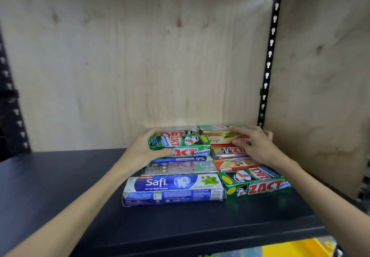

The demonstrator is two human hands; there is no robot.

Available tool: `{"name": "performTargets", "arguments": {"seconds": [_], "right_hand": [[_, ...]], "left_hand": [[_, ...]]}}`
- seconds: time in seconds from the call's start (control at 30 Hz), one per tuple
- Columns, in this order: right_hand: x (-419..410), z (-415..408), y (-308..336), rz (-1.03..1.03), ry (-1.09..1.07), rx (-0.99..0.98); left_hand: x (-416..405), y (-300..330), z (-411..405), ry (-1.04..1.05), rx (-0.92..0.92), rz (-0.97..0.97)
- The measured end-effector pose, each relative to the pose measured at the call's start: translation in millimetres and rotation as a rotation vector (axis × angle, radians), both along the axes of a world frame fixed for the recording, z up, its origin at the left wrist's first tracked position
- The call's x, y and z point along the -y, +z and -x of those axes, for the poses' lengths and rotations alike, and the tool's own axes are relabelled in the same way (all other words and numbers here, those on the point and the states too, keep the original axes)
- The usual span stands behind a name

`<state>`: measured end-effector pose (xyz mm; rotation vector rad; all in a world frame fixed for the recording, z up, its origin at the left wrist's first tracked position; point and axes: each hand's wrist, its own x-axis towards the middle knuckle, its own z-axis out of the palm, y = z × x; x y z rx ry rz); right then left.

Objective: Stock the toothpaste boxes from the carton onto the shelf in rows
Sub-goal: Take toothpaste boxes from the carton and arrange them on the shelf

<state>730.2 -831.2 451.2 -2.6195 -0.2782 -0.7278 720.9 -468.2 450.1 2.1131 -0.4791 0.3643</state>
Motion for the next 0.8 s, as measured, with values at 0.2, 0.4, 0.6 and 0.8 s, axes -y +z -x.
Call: {"name": "performTargets", "arguments": {"seconds": [0.2,0.4,0.6,0.8], "right_hand": [[-29.8,49.1,-5.2,-0.046,0.018,0.157],[-70.9,105.6,-23.4,-0.071,0.176,0.111],[-92.0,132.0,-48.5,-0.032,0.184,0.201],[-99.4,139.7,-49.1,0.004,0.144,0.178]], "left_hand": [[-9.1,1.4,25.2,0.020,-0.026,0.140],[-35.6,-23.8,68.9,0.108,0.033,0.116],[-46.4,-31.5,112.8,0.019,0.016,0.031],[-49.8,-30.5,129.7,-0.010,-0.026,-0.007]]}}
